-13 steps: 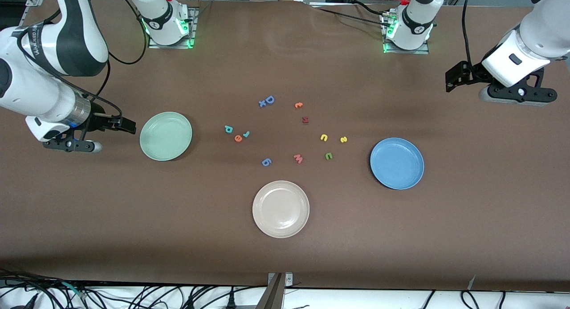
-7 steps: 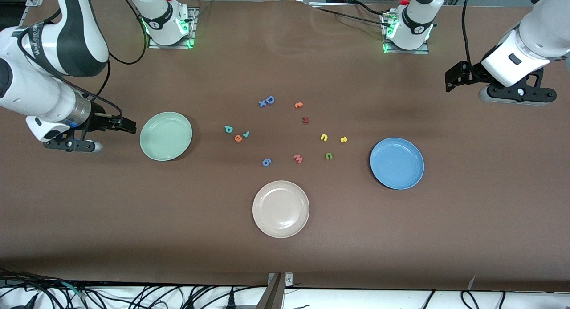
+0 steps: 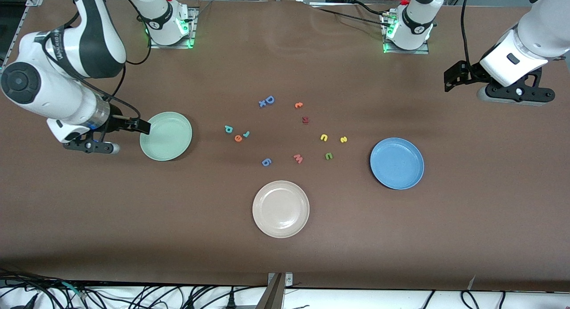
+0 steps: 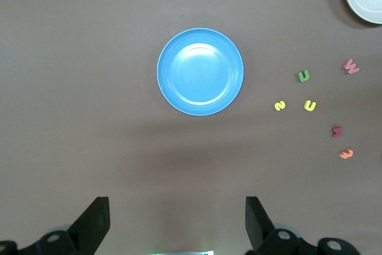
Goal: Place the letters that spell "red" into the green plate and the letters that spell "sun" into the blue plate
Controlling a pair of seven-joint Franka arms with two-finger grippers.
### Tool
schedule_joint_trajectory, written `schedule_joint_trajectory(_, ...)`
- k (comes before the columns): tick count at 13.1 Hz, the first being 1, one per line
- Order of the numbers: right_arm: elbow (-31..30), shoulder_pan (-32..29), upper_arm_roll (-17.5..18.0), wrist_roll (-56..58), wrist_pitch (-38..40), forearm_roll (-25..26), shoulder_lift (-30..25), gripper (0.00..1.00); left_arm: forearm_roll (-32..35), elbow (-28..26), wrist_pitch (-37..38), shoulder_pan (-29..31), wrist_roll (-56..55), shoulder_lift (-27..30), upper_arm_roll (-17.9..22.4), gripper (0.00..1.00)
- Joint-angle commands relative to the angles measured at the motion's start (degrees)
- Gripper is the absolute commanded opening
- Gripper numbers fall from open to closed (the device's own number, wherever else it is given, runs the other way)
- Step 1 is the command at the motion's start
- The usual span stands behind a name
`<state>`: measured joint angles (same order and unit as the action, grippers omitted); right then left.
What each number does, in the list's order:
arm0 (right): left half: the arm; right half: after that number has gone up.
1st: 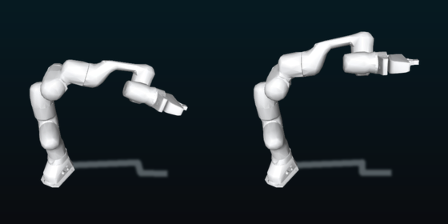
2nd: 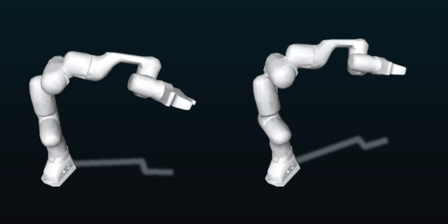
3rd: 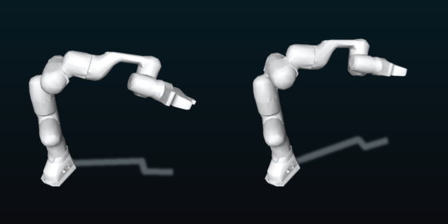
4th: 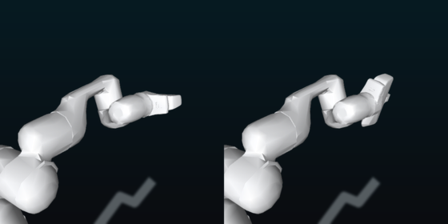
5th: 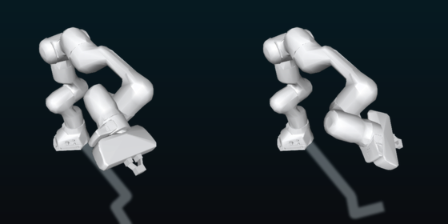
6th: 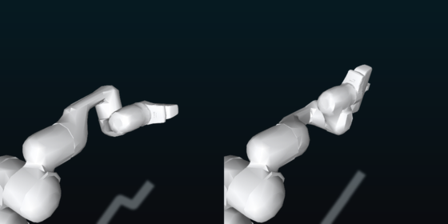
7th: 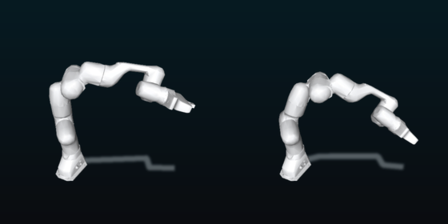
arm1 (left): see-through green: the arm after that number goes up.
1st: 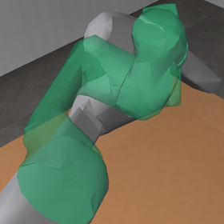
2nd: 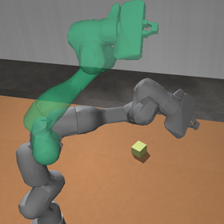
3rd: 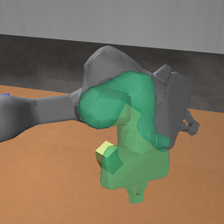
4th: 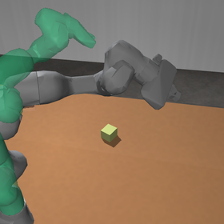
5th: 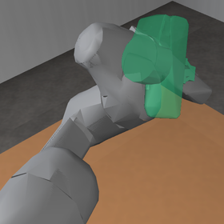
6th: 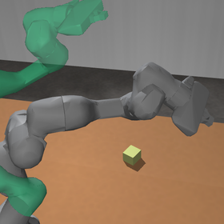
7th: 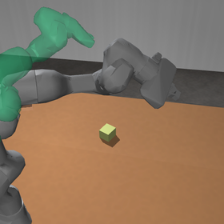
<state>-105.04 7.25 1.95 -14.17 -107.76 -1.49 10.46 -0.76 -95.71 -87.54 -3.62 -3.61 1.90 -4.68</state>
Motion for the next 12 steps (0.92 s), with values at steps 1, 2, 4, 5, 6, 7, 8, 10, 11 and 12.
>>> schedule_joint_trajectory(1, 0.5, 3.6, -0.3, -4.1, -0.9, -1.0, 1.7, 0.99, 0.5, 0.5, 0.9, -0.3, -0.4, 0.6, 0.0, 1.0)
schedule_joint_trajectory(2, 0.5, 5.0, -0.3, -5.9, -1.1, -1.1, 2.1, 0.99, 0.5, 0.5, 0.9, -0.3, -0.4, 0.6, -0.1, 1.0)
schedule_joint_trajectory(4, 0.4, 8.4, -0.3, -10.8, -3.1, -1.1, 3.9, 0.99, 0.5, 0.5, 0.9, -0.3, -0.4, 0.6, 0.0, 1.0)
schedule_joint_trajectory(5, 0.3, 9.8, -0.3, -12.5, -4.0, -1.1, 4.6, 0.99, 0.5, 0.5, 0.9, -0.3, -0.4, 0.6, 0.0, 1.0)
schedule_joint_trajectory(6, 0.3, 10.9, -0.3, -13.6, -5.0, -1.1, 5.5, 0.99, 0.5, 0.5, 0.9, -0.3, -0.4, 0.6, 0.0, 1.0)
schedule_joint_trajectory(7, 0.0, 12.0, -0.3, -14.4, -5.9, -1.1, 6.5, 0.99, 0.5, 0.5, 0.9, -0.3, -0.4, 0.6, 0.0, 1.0)
schedule_joint_trajectory(8, -0.2, 12.7, -0.2, -15.3, -6.8, -1.1, 7.6, 0.99, 0.5, 0.5, 0.9, -0.3, -0.4, 0.6, 0.0, 1.0)
schedule_joint_trajectory(10, -0.8, 15.9, -0.2, -18.1, -9.8, -1.1, 10.0, 0.99, 0.5, 0.5, 0.7, -0.3, -0.4, 0.6, 0.0, 1.0)
schedule_joint_trajectory(11, -1.6, 16.3, -0.2, -18.5, -11.7, -1.1, 11.1, 0.99, 0.6, 0.5, 0.6, -0.4, -0.4, 0.6, 0.0, 1.0)
schedule_joint_trajectory(12, -2.4, 17.3, -0.2, -18.6, -13.3, -1.1, 11.9, 0.99, 0.5, 0.5, 0.6, -0.4, -0.4, 0.6, -0.1, 1.0)
